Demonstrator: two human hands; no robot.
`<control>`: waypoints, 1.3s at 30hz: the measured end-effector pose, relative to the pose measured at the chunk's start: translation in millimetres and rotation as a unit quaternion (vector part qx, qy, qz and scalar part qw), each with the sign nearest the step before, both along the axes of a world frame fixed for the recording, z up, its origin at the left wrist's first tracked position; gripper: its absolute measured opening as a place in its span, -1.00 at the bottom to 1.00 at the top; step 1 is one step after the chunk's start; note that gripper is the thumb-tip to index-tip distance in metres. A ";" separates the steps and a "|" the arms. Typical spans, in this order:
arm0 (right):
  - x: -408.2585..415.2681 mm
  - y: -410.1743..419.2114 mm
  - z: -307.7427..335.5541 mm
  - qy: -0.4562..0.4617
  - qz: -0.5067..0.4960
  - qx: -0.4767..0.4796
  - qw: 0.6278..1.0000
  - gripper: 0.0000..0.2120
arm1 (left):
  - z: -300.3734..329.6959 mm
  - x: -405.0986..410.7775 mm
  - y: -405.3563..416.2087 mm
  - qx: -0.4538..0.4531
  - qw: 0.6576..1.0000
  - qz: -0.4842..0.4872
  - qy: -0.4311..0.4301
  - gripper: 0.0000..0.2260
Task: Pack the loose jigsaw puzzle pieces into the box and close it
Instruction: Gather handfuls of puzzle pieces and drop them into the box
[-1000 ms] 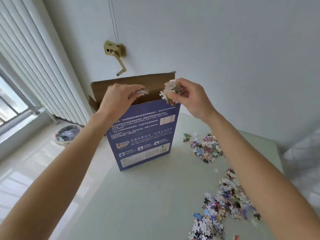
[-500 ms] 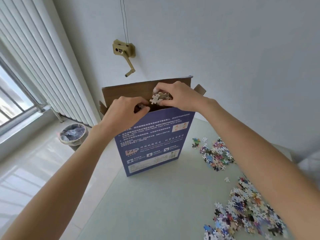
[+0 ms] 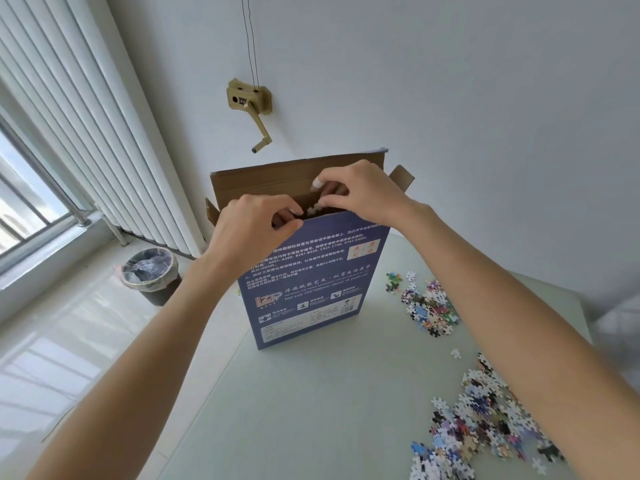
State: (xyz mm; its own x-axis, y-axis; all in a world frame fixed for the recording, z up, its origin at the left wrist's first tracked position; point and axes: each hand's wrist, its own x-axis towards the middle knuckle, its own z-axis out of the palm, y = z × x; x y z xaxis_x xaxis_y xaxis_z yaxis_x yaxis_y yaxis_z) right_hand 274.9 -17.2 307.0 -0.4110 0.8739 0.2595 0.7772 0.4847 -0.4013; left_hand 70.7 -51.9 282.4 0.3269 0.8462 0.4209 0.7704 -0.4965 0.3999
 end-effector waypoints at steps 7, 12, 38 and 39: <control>-1.1 -25.7 -6.5 0.039 -0.037 0.107 0.993 -0.83 | -1.4 5.2 -14.8 0.144 0.989 -0.008 0.039 -0.83; 15.5 -111.2 -55.6 0.177 -0.126 0.153 0.964 -0.78 | -22.9 22.4 -51.7 0.222 0.968 -0.103 -0.053 -0.81; 110.9 -412.7 -324.9 0.097 -0.437 -0.336 0.829 -0.22 | -297.0 228.7 -247.5 -0.357 0.890 -0.158 0.235 -0.32; 114.3 -406.5 -325.8 0.112 -0.439 -0.330 0.828 -0.23 | -299.8 231.2 -247.6 -0.341 0.891 -0.170 0.246 -0.36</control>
State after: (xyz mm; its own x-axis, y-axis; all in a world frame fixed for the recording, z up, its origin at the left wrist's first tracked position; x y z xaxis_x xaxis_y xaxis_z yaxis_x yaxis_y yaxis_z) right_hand 389.2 -423.6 -18.7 0.4524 0.7924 -0.4092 0.5845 -0.6100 -0.5349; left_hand 301.9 -299.5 -17.4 0.6158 0.6678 -0.4180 0.7875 -0.5054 0.3528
